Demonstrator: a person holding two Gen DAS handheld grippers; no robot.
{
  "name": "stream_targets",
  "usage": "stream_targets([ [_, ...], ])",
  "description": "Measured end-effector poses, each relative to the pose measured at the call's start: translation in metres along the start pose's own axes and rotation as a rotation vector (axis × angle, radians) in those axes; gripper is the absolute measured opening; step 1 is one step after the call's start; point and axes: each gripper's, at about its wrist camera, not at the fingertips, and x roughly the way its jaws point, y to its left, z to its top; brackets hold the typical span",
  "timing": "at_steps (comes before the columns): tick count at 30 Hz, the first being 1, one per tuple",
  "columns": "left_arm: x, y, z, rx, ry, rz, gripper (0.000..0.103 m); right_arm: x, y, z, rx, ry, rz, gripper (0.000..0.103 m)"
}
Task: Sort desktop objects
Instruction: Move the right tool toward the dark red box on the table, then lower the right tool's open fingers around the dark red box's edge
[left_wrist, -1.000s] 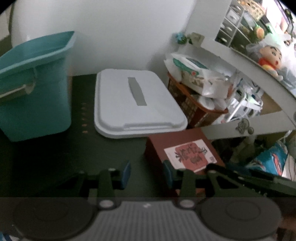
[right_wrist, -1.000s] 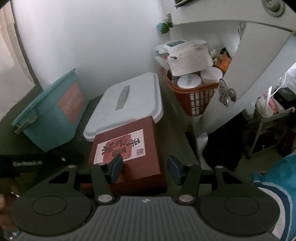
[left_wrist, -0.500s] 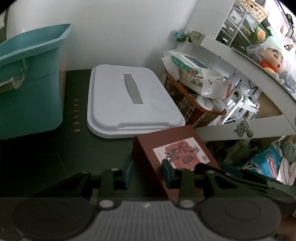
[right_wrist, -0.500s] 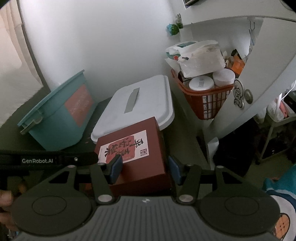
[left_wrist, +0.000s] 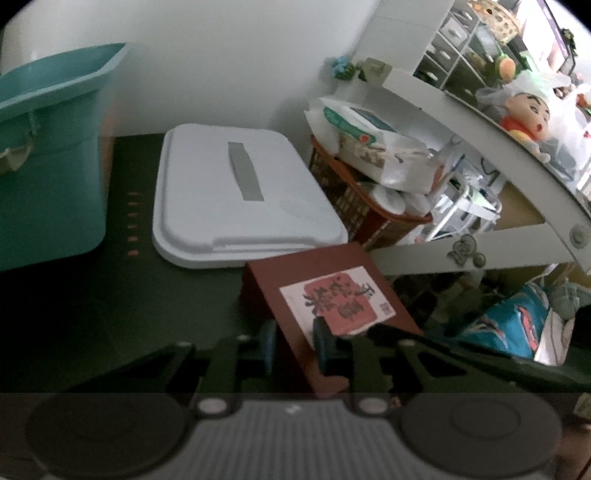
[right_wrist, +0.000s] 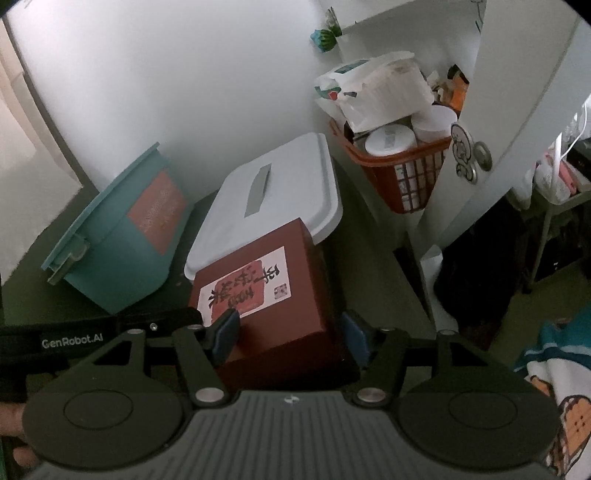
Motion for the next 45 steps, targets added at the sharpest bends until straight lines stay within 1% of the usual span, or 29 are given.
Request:
stream_targets([
  [2, 0.001, -0.003, -0.002, -0.001, -0.002, 0.005, 0.024, 0.000, 0.000, 0.000, 0.006, 0.005, 0.001, 0.063],
  [6, 0.001, -0.003, -0.002, -0.011, -0.003, 0.003, 0.023, -0.004, 0.001, 0.000, 0.008, 0.011, -0.002, 0.057],
  [10, 0.001, -0.002, -0.002, -0.013, -0.002, -0.003, 0.023, -0.011, 0.001, -0.004, 0.015, 0.030, 0.011, 0.056],
  [14, -0.003, -0.002, -0.001, -0.010, -0.006, 0.018, 0.021, -0.015, -0.001, -0.003, 0.021, 0.018, 0.026, 0.059],
  [16, -0.008, -0.002, 0.000, -0.003, -0.016, 0.027, 0.021, -0.014, -0.003, 0.000, 0.030, 0.007, 0.032, 0.063],
  [17, -0.009, -0.001, 0.001, -0.007, -0.020, 0.030, 0.021, -0.013, -0.005, 0.001, 0.038, 0.007, 0.033, 0.067],
  [18, -0.010, 0.000, 0.003, -0.014, -0.023, 0.031, 0.021, -0.012, -0.006, 0.001, 0.047, 0.008, 0.034, 0.067],
  [19, -0.011, 0.001, 0.004, -0.021, -0.028, 0.031, 0.021, -0.010, -0.008, 0.001, 0.058, 0.015, 0.033, 0.068],
  [22, -0.010, 0.003, 0.006, -0.029, -0.031, 0.020, 0.021, -0.005, -0.012, 0.000, 0.095, 0.042, 0.039, 0.076],
  [24, -0.008, 0.002, 0.005, -0.025, -0.021, 0.013, 0.021, -0.004, -0.014, -0.001, 0.123, 0.053, 0.049, 0.080],
  [28, -0.007, -0.001, 0.004, -0.016, -0.010, -0.003, 0.020, 0.000, -0.015, -0.002, 0.137, 0.070, 0.042, 0.080],
  [35, -0.008, 0.001, 0.008, -0.003, -0.037, -0.001, 0.019, 0.003, -0.017, -0.005, 0.182, 0.109, 0.048, 0.080],
  [40, 0.000, 0.008, 0.007, -0.030, -0.014, -0.027, 0.019, 0.006, -0.014, -0.004, 0.159, 0.097, 0.042, 0.081],
  [45, 0.010, 0.012, 0.011, -0.045, -0.009, -0.053, 0.019, 0.012, -0.016, -0.003, 0.169, 0.094, 0.061, 0.086],
])
